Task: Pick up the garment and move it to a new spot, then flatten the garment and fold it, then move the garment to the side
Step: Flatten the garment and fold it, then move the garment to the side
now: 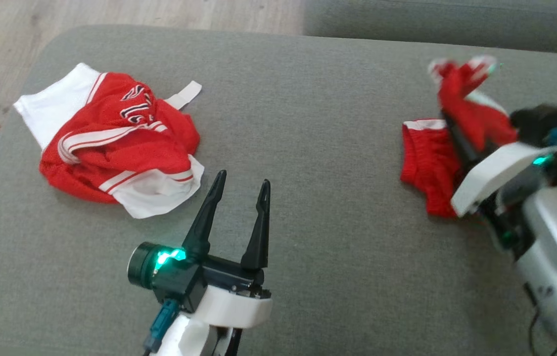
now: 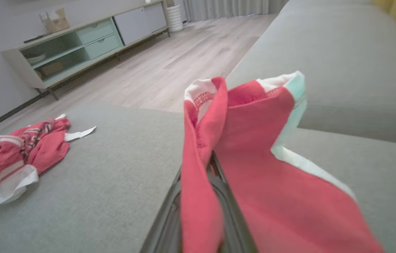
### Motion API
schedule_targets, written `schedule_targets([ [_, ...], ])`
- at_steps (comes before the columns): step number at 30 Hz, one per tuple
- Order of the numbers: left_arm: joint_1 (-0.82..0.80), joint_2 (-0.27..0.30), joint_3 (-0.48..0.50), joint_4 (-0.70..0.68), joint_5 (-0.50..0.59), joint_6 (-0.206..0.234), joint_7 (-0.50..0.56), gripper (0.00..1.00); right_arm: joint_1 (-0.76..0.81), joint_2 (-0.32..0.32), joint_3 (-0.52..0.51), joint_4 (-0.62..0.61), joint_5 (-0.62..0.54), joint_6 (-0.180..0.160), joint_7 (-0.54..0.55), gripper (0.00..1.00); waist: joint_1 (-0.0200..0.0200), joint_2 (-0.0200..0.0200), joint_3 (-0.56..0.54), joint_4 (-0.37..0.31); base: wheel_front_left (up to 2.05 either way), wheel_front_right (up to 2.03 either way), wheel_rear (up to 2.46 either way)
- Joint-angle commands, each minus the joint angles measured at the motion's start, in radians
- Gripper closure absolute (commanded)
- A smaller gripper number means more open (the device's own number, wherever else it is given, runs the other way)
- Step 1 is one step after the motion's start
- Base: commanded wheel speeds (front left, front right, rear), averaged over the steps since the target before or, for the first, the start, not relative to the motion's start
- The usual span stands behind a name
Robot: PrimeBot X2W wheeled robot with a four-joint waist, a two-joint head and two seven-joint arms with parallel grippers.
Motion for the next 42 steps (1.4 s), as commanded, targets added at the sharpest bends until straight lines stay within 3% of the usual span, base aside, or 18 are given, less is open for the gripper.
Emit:
schedule_targets([
  [1, -0.016, -0.001, 0.026, -0.028, -0.005, 0.006, -0.005, 0.0, 0.011, 0.005, 0.007, -0.025, -0.008, 0.005, 0.001, 0.0, 0.0, 0.0, -0.003, 0.008, 0.0, 0.0, 0.0],
  [5, -0.007, -0.001, 0.03, -0.022, -0.018, 0.014, -0.005, 0.0, 0.054, 0.033, -0.016, -0.041, -0.033, 0.005, -0.04, 0.0, 0.0, 0.0, -0.026, 0.012, 0.0, 0.0, 0.0],
  [15, 0.126, 0.002, 0.147, -0.026, -0.017, 0.027, -0.005, 0.0, 0.301, -0.025, -0.188, -0.209, -0.217, 0.005, -0.265, 0.0, 0.0, 0.0, -0.128, -0.072, 0.0, 0.0, 0.0],
  [18, 0.198, 0.004, 0.21, -0.047, 0.006, 0.03, -0.005, 0.0, 0.439, 0.031, -0.272, -0.247, -0.319, 0.005, -0.303, 0.0, 0.0, 0.0, -0.172, -0.095, 0.0, 0.0, 0.0],
  [27, 0.325, 0.006, 0.279, -0.041, 0.068, -0.003, -0.005, 0.0, 0.65, 0.175, -0.345, -0.384, -0.387, 0.005, -0.308, 0.0, 0.0, 0.0, -0.221, -0.116, 0.0, 0.0, 0.0],
  [42, 0.326, -0.001, 0.301, -0.023, 0.076, -0.026, -0.005, 0.0, 0.705, 0.237, -0.363, -0.391, -0.397, 0.005, -0.308, 0.0, 0.0, 0.0, -0.231, -0.121, 0.0, 0.0, 0.0],
])
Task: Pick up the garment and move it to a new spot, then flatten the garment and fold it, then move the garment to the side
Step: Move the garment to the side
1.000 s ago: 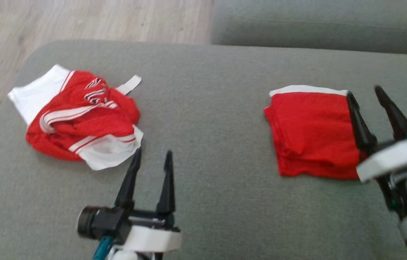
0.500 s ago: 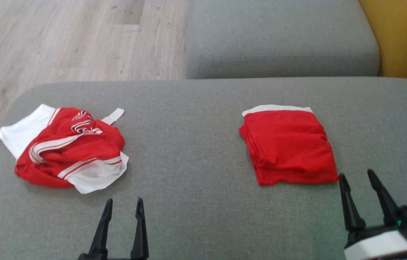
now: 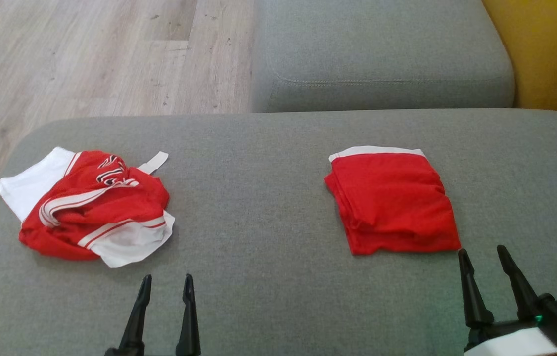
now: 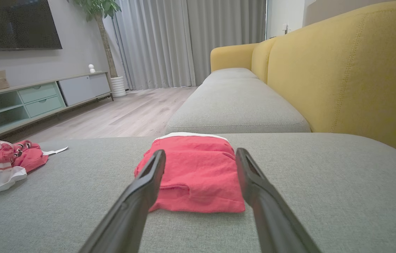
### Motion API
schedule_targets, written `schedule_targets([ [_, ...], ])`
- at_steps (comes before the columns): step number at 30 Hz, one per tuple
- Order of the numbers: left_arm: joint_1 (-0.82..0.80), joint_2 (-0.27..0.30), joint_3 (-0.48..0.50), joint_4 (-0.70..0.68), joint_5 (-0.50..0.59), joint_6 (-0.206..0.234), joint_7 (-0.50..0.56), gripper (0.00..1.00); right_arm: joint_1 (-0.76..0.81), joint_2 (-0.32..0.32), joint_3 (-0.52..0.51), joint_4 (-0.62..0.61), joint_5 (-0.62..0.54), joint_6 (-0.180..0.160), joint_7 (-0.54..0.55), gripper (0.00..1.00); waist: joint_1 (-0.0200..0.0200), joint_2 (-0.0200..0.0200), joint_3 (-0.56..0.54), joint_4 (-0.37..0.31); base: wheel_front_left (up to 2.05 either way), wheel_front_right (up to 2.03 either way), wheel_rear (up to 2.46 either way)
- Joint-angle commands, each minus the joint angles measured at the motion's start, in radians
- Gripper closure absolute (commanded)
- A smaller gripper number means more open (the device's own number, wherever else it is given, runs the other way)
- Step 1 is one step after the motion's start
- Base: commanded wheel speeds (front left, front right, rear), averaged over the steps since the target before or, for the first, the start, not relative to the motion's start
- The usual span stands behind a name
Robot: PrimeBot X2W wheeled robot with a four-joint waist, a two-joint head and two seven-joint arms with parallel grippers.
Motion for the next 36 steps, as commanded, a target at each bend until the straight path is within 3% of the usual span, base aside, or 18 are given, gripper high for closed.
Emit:
schedule_targets([
  [1, -0.043, -0.007, 0.04, -0.025, 0.006, -0.003, -0.005, 0.0, -0.017, -0.007, 0.014, -0.035, -0.005, 0.005, -0.014, 0.0, 0.0, 0.0, -0.002, 0.001, 0.0, 0.0, 0.0],
  [24, -0.03, -0.007, 0.037, -0.017, 0.01, 0.0, -0.005, 0.0, -0.005, 0.001, 0.025, -0.006, -0.019, 0.005, -0.014, 0.0, 0.0, 0.0, -0.029, -0.011, 0.0, 0.0, 0.0],
  [36, -0.084, -0.007, 0.031, -0.044, 0.003, 0.016, -0.005, 0.0, -0.093, -0.037, -0.009, 0.051, 0.001, 0.005, -0.014, 0.0, 0.0, 0.0, 0.066, 0.016, 0.0, 0.0, 0.0],
])
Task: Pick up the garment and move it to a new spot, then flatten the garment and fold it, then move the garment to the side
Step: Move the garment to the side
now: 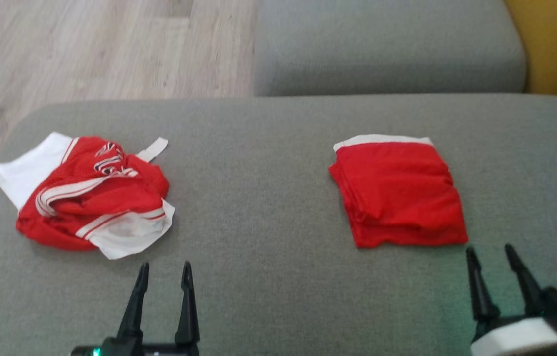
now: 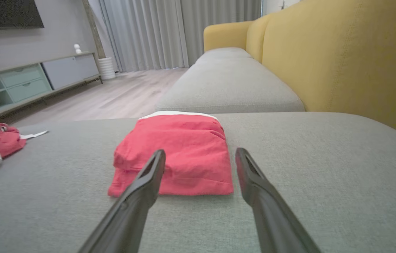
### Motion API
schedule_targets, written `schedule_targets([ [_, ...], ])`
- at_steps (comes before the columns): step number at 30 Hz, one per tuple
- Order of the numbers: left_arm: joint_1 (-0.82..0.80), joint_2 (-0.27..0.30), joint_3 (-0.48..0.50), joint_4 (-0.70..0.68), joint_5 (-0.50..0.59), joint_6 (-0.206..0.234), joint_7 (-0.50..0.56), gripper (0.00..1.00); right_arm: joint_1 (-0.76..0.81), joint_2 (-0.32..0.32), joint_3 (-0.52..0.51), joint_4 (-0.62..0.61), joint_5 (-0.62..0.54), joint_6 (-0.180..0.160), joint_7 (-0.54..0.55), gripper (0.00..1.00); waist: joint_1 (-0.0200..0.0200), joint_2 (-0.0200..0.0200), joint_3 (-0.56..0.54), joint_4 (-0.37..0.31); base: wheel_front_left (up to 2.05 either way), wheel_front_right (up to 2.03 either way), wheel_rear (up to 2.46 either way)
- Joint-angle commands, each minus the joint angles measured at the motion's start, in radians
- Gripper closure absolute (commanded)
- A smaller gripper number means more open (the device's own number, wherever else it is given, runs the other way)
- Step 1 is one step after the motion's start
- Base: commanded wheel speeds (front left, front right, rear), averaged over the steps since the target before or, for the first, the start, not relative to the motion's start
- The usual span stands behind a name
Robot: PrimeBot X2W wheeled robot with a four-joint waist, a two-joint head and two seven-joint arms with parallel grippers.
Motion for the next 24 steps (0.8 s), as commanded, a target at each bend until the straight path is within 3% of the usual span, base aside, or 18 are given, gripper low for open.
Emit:
schedule_targets([
  [1, -0.064, -0.007, 0.027, -0.042, 0.001, 0.007, -0.005, 0.0, -0.083, -0.041, 0.008, 0.004, 0.008, 0.005, -0.014, 0.0, -0.0001, 0.0, 0.027, 0.01, 0.0, 0.0, 0.0],
  [9, -0.121, -0.007, -0.017, -0.045, 0.0, 0.017, -0.005, 0.0, -0.352, -0.146, 0.011, 0.263, 0.063, 0.005, 0.069, 0.0, -0.0001, 0.0, 0.137, 0.038, 0.0, 0.0, 0.0],
  [13, -0.154, -0.007, -0.034, -0.046, -0.001, 0.018, -0.005, 0.0, -0.461, -0.179, 0.034, 0.337, 0.108, 0.005, 0.119, 0.0, -0.0001, 0.0, 0.182, 0.059, 0.0, 0.0, 0.0],
  [21, -0.215, -0.007, -0.075, -0.029, -0.009, 0.019, -0.005, 0.0, -0.609, -0.249, 0.18, 0.505, 0.297, 0.005, 0.339, 0.0, -0.0001, 0.0, 0.256, 0.118, 0.0, 0.0, 0.0],
  [22, -0.219, -0.007, -0.079, -0.027, -0.01, 0.022, -0.005, 0.0, -0.611, -0.254, 0.205, 0.512, 0.322, 0.005, 0.364, 0.45, -0.0001, 0.0, 0.259, 0.122, 0.0, 0.0, 0.0],
  [23, -0.22, -0.007, -0.081, -0.026, -0.011, 0.025, -0.005, 0.0, -0.611, -0.259, 0.225, 0.511, 0.349, 0.005, 0.377, 1.0, -0.0001, 0.0, 0.261, 0.123, 0.0, 0.0, 0.0],
  [24, -0.221, -0.007, -0.082, -0.025, -0.011, 0.03, -0.005, 0.0, -0.611, -0.267, 0.239, 0.506, 0.372, 0.005, 0.379, 1.0, -0.0001, 0.0, 0.264, 0.124, 0.0, 0.0, 0.0],
])
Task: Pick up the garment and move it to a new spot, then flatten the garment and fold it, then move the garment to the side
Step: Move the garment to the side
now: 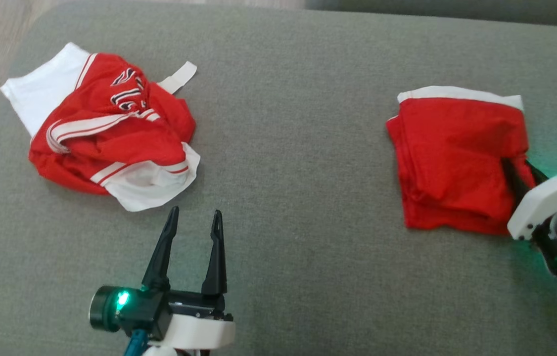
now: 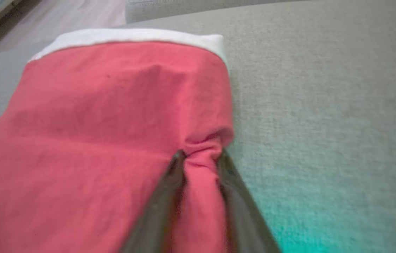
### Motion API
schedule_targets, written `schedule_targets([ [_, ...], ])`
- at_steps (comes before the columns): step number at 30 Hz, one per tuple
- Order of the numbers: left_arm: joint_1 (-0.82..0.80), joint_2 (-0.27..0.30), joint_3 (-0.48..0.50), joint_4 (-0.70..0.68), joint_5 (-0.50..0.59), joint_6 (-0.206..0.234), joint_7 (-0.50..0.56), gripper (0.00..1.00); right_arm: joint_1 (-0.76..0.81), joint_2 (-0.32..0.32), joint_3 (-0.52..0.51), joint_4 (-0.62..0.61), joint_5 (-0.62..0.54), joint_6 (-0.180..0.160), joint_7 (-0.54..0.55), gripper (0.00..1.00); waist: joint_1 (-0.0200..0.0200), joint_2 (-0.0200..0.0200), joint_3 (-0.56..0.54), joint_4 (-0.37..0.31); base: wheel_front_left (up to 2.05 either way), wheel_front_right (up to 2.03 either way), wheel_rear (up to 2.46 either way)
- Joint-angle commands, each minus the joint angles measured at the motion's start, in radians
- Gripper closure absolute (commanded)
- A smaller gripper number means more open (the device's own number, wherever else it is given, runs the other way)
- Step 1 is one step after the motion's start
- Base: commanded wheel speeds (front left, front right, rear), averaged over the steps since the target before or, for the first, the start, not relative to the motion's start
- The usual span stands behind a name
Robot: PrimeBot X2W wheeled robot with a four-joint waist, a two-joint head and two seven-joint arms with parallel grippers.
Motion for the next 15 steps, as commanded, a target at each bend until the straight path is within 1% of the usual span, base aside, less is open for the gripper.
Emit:
schedule_targets([
  [1, -0.031, -0.002, 0.024, -0.029, -0.007, 0.011, -0.005, 0.0, -0.004, -0.02, 0.027, -0.019, 0.01, 0.005, -0.003, 1.0, 0.0, 0.0, 0.007, 0.002, 0.0, 0.0, 0.0],
  [4, -0.036, -0.002, 0.025, -0.04, 0.02, 0.013, -0.005, 0.0, -0.004, -0.065, 0.046, -0.032, 0.033, 0.005, -0.044, 1.0, 0.0, 0.0, 0.018, -0.017, 0.0, 0.0, 0.0],
  [6, -0.039, -0.002, 0.027, -0.052, 0.022, 0.013, -0.005, 0.0, -0.007, -0.106, 0.053, -0.036, 0.032, 0.005, -0.064, 1.0, 0.0, 0.0, 0.031, -0.038, 0.0, 0.0, 0.0],
  [7, -0.044, -0.002, 0.031, -0.065, 0.026, 0.011, -0.005, 0.0, -0.012, -0.152, 0.054, -0.041, 0.021, 0.005, -0.075, 1.0, 0.0, 0.0, 0.052, -0.066, 0.0, 0.0, 0.0],
  [11, -0.072, -0.002, 0.039, -0.086, 0.039, 0.009, -0.005, 0.0, -0.02, -0.254, 0.034, -0.059, 0.011, 0.005, -0.062, 1.0, 0.0, 0.0, 0.112, -0.121, 0.0, 0.0, 0.0],
  [15, -0.118, -0.002, 0.04, -0.094, 0.049, -0.001, -0.005, 0.0, -0.026, -0.375, -0.003, -0.076, -0.01, 0.005, -0.05, 1.0, 0.0, 0.0, 0.188, -0.164, 0.0, 0.0, 0.0],
])
